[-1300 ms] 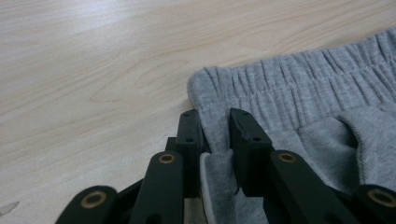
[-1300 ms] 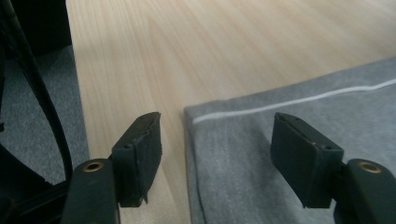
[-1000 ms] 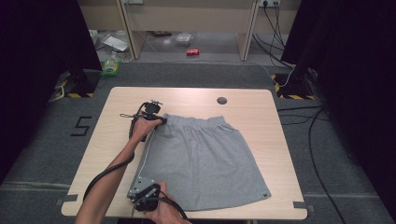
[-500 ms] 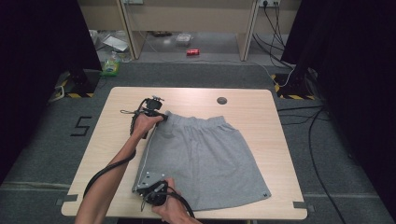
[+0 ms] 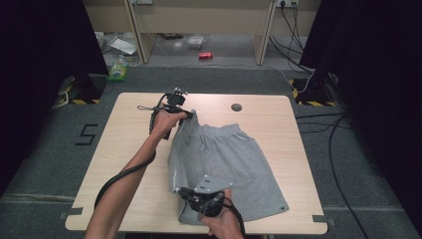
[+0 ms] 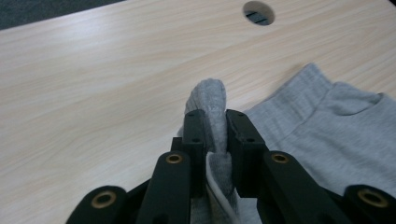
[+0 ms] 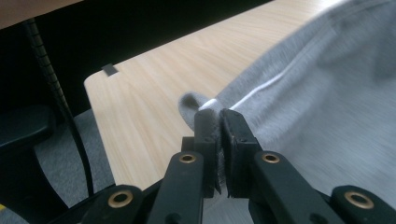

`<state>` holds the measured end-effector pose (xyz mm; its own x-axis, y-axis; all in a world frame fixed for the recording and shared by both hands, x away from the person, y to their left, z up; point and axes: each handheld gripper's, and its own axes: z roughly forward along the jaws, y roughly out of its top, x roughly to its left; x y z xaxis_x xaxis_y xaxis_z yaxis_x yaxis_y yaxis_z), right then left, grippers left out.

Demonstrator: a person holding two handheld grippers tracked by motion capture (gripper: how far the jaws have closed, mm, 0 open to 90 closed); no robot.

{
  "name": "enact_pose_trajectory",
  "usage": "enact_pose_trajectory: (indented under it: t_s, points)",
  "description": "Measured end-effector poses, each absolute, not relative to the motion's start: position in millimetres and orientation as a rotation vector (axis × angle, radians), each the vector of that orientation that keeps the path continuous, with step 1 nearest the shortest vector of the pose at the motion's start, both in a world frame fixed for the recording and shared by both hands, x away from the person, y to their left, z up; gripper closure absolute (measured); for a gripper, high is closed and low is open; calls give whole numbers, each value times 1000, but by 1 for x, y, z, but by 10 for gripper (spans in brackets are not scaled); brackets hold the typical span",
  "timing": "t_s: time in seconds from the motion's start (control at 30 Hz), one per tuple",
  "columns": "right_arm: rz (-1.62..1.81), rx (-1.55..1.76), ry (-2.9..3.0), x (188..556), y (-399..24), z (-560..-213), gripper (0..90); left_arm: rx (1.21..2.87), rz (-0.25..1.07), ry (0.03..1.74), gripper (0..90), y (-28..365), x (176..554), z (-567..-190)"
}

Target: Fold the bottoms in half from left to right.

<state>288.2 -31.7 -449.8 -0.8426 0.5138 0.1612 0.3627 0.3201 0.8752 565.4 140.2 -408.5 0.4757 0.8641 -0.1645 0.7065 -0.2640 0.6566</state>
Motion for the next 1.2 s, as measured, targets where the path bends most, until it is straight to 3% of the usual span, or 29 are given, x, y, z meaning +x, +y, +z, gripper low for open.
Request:
enact_pose_trajectory:
  t_s: [0.53, 1.2]
  points:
    - [1526, 1098, 2196, 267, -150, -455, 856, 2052, 229, 1220, 780, 50, 567, -406]
    - [1470, 1296, 1998, 257, -234, -467, 856, 2025, 185, 1167, 779, -14, 573, -415]
